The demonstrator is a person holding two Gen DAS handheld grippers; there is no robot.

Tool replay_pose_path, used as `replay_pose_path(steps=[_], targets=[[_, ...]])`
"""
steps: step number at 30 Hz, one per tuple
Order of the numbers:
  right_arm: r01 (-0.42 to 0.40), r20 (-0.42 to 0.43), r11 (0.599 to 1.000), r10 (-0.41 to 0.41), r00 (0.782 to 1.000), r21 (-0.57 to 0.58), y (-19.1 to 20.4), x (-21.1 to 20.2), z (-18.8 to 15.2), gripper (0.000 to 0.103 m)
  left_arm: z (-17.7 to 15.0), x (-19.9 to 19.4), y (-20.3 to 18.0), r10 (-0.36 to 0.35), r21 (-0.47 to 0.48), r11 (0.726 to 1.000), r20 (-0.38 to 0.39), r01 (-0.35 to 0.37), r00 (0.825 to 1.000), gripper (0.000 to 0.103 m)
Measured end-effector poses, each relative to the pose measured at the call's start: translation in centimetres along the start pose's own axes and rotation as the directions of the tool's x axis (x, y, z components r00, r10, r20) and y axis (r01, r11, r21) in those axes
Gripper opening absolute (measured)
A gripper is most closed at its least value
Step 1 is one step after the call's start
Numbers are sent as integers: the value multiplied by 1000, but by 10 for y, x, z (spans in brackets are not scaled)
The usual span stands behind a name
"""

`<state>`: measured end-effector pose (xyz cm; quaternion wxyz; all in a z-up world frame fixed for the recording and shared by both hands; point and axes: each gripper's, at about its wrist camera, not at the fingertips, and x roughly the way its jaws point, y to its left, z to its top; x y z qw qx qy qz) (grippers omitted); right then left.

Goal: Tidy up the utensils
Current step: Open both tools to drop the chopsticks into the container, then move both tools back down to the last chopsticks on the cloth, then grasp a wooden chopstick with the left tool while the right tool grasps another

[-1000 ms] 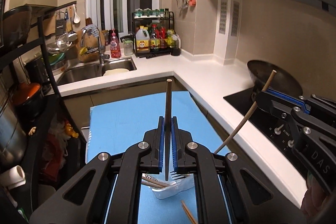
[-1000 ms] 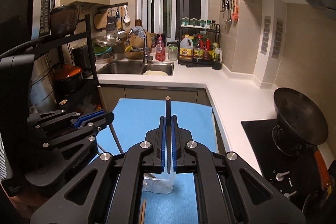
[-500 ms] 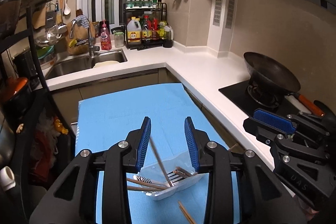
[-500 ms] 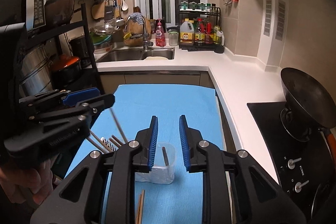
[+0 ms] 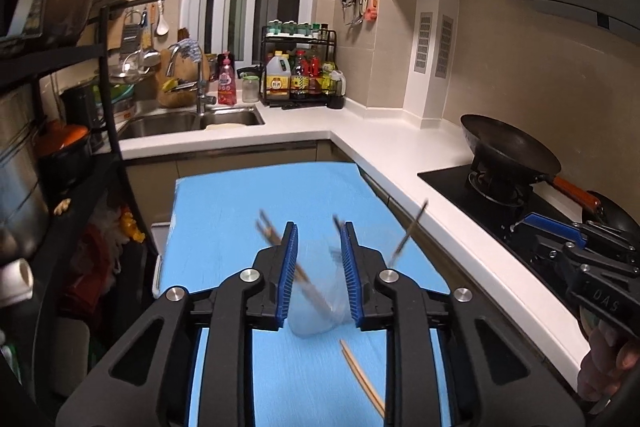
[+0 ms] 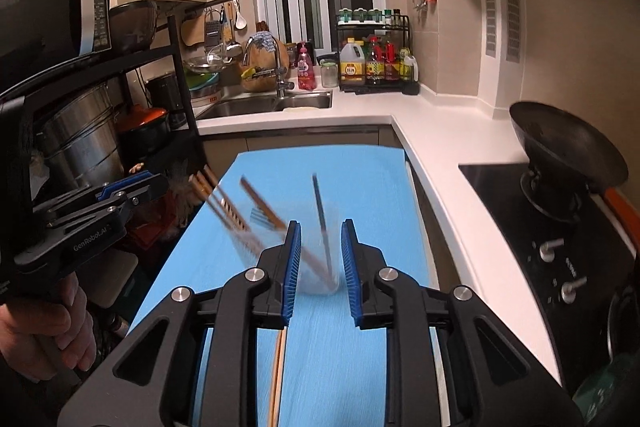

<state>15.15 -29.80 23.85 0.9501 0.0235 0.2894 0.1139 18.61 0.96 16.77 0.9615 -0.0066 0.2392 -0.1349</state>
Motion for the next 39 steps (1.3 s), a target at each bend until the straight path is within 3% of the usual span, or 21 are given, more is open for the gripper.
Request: replay_pose_path(steps=[7,11,19,24,26,30,33,35,39], targets=[[9,-54,1000,-7,999,28,4,-11,-78,21,-88,-16,7,42,-39,998,-52,-44,998,16],[-10,-108,999,16,994,52,11,-3,-129,15,-136,-25,11,57,-84,994,-81,-63,995,14],[-29,-227,996,46,973,80,36,39,-214,14,-190,-40,9,66,-118,990,-72,-74,995,14],[-3,-275,999,17,961,51,43,60,-228,14,-200,-34,7,58,-91,994,-87,-66,995,14],[-20,-294,998,39,955,67,43,64,-232,15,-201,-34,11,56,-101,993,-90,-65,994,14],[-10,-272,1000,6,962,-14,59,62,-236,16,-203,-32,14,53,-124,990,-98,-65,994,14],[-4,-263,1000,-2,965,-20,64,62,-237,14,-204,-32,13,45,-127,990,-96,-57,994,14],[8,-260,1000,-11,966,-13,64,61,-238,6,-205,-32,11,37,-129,990,-97,-49,995,14],[57,-262,998,-53,964,8,56,54,-239,6,-214,-26,8,6,-143,989,-120,-23,993,14]])
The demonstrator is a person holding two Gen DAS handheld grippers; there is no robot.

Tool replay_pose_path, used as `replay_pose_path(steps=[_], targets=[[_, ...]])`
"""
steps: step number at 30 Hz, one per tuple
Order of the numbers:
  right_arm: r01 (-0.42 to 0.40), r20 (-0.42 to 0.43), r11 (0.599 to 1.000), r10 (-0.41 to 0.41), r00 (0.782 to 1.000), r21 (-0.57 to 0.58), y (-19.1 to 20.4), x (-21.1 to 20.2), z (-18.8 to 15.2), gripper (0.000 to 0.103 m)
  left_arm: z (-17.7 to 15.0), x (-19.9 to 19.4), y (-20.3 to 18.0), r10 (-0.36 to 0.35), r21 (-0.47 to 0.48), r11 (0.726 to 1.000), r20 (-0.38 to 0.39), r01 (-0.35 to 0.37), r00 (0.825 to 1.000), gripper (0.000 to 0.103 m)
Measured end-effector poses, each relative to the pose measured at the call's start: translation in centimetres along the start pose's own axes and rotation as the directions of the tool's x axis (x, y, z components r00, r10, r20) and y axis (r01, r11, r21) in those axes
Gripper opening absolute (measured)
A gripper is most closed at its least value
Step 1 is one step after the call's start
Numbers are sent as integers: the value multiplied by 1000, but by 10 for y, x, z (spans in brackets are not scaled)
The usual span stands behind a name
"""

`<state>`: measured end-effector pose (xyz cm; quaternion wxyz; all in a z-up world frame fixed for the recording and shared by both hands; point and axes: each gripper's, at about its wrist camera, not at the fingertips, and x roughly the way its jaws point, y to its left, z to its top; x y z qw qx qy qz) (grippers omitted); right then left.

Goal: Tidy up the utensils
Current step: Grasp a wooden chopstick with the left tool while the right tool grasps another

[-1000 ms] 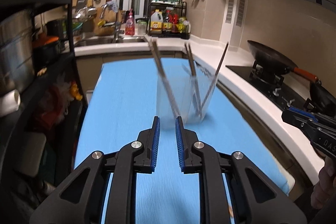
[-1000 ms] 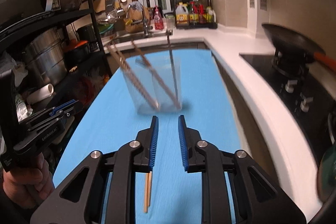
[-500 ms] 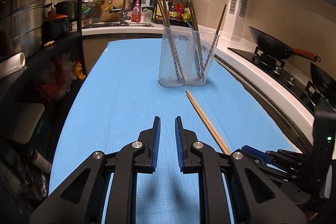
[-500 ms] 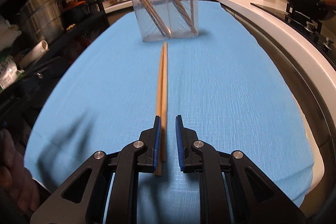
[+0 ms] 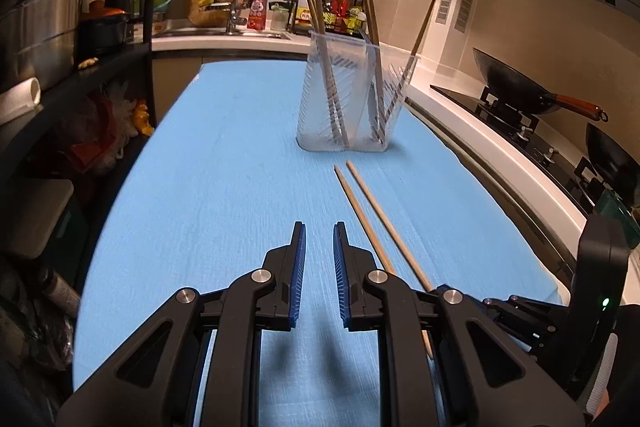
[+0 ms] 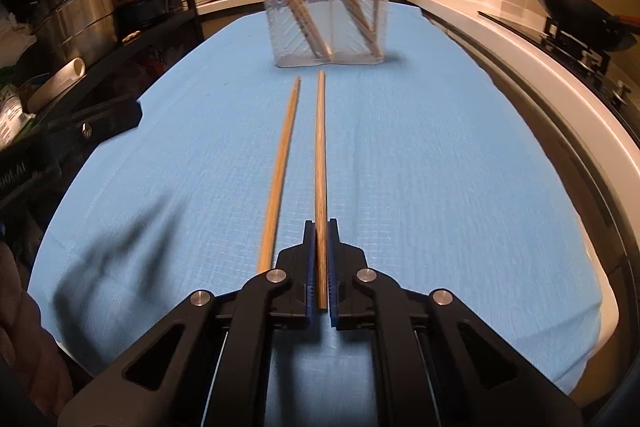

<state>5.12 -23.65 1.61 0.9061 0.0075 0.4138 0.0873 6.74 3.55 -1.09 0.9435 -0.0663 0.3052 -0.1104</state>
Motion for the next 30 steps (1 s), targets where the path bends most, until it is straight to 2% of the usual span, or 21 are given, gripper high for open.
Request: replay_pose_path(steps=[3,6,11,19,23,25,27,30], targets=[[47,-14,997,-46,999,60,-19,-4,0,6,-10,8,-7,-46,-21,999,-40,46,998,14],[57,-36,990,-53,998,126,-40,-6,-2,6,-17,17,-22,-81,-7,997,-68,81,994,14],[76,-36,986,-71,997,149,-52,-11,-5,5,-27,30,-46,-86,14,996,-113,88,990,14],[100,-32,982,-96,995,158,-58,-12,-6,5,-42,45,-70,11,76,997,-159,1,987,15],[96,-31,982,-92,995,162,-57,-11,-5,5,-45,41,-75,57,132,990,-140,-39,989,15],[90,-30,983,-86,996,158,-55,-10,-5,5,-45,38,-71,71,131,990,-132,-53,989,14],[82,-30,986,-79,996,143,-51,-10,-5,5,-45,36,-65,78,119,991,-127,-63,989,7],[66,-29,991,-63,998,113,-43,-8,-4,5,-44,35,-57,94,106,991,-124,-81,988,7]])
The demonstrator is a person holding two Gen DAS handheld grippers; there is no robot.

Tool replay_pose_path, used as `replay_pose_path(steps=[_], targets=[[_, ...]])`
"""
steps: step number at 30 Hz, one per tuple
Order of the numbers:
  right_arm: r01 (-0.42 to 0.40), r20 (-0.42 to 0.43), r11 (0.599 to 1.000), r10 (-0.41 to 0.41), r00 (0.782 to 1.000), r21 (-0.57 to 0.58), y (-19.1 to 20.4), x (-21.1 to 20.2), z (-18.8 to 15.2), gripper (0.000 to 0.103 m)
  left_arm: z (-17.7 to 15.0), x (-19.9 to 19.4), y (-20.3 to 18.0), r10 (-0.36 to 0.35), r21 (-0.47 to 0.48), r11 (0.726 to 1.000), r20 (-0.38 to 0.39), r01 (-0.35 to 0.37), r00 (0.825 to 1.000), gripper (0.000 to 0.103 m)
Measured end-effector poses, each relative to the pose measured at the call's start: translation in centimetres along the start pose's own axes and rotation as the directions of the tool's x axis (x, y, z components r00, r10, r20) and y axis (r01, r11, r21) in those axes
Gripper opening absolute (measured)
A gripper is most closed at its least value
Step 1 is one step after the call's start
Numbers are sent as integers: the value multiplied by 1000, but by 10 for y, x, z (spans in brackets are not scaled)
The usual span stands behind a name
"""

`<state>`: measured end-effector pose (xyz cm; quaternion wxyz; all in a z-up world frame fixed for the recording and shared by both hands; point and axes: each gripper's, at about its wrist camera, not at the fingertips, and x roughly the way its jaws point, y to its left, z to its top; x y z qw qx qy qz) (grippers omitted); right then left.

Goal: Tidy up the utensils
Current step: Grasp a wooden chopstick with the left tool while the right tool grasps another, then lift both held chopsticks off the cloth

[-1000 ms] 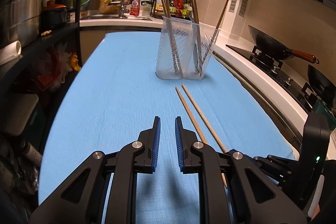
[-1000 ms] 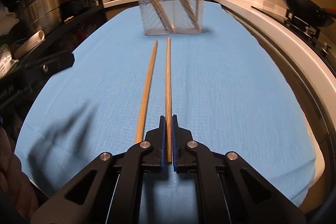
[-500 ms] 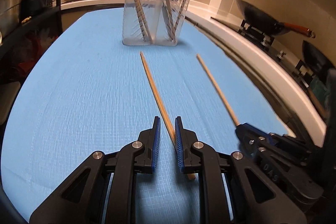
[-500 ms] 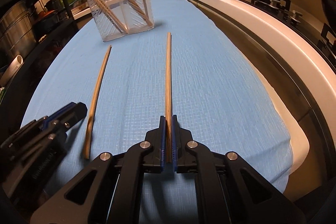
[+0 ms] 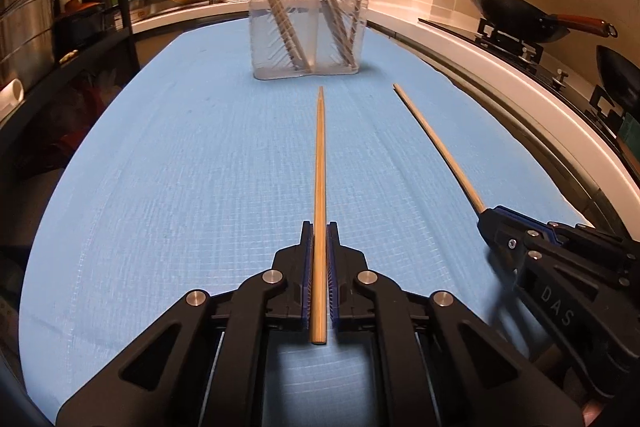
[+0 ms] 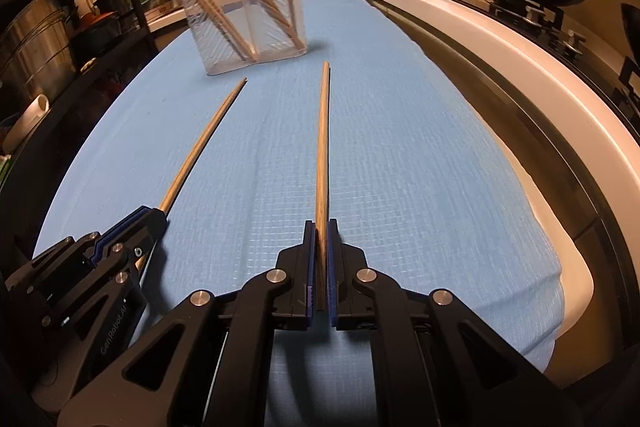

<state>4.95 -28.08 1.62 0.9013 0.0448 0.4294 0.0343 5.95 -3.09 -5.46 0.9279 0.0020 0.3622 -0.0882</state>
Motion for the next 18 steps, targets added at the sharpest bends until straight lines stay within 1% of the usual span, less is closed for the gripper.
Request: replay_pose_path(steps=[5,10,14,18], targets=[[-34,2,999,34,999,-40,12,0,-2,5,0,-2,18,28,-49,998,5,-28,1000,7],[-56,6,997,57,998,-51,18,1,-3,6,-1,-3,29,43,-70,997,12,-42,999,7],[-56,13,996,57,998,-68,23,1,-5,6,-2,-4,38,60,-91,994,16,-58,998,7],[-52,18,997,53,998,-60,23,1,-5,7,-5,-7,47,73,-124,990,24,-70,997,7]])
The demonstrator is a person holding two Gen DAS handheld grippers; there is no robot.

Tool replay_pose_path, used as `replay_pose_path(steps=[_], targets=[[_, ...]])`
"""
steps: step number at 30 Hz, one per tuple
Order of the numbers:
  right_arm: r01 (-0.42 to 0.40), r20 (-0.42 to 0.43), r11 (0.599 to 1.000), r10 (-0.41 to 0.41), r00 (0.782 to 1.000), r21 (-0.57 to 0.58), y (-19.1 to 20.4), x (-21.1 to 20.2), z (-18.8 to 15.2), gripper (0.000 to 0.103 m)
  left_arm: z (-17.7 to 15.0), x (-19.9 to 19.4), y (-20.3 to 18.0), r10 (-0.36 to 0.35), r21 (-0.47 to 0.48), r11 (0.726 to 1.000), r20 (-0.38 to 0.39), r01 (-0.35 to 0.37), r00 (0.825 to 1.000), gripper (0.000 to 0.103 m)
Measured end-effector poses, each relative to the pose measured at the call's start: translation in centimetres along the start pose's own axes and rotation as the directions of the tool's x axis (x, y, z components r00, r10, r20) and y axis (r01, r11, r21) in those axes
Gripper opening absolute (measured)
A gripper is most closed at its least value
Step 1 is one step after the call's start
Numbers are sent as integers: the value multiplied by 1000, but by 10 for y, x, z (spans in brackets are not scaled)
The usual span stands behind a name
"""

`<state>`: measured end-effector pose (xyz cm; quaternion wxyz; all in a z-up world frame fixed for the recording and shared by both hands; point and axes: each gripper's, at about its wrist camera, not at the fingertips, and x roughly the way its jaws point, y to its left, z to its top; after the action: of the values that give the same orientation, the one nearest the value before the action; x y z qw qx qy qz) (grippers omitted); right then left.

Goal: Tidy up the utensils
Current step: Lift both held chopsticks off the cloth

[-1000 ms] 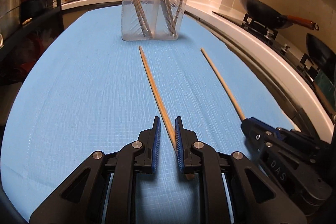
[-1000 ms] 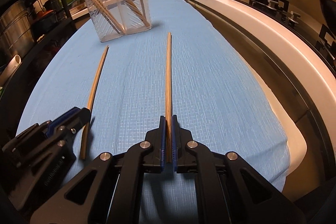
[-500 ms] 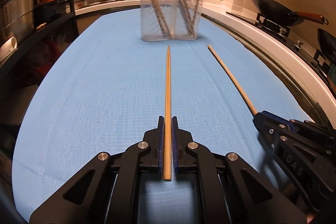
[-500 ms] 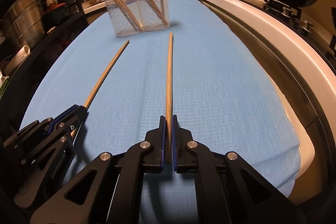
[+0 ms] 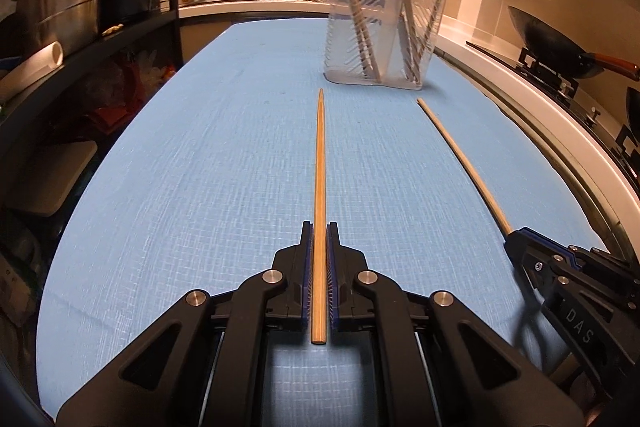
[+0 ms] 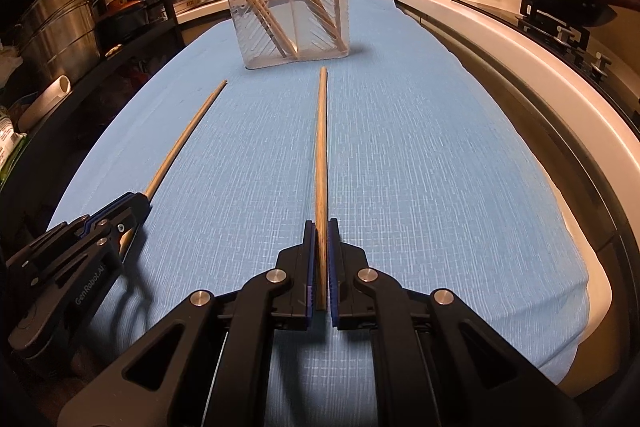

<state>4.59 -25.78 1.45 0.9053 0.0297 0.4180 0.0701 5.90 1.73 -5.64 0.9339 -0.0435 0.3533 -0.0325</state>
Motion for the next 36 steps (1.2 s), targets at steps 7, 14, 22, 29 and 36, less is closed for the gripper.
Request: replay_pose_path(steps=[7,14,22,29,36], targets=[[10,4,1000,-9,1000,-9,1,1,0,7,-12,-8,-4,27,3,1000,54,-27,998,7],[18,8,1000,-18,1000,-19,2,1,0,7,-21,-11,-2,26,8,1000,117,-27,993,7],[16,9,1000,-16,1000,-17,1,0,0,6,-19,-10,0,21,15,1000,128,-23,992,7],[8,9,1000,-8,1000,-7,0,-1,1,6,-19,-11,0,19,15,1000,130,-22,991,7],[-1,43,1000,2,999,-6,0,-14,6,5,-14,-24,-2,12,42,999,161,-19,987,7]])
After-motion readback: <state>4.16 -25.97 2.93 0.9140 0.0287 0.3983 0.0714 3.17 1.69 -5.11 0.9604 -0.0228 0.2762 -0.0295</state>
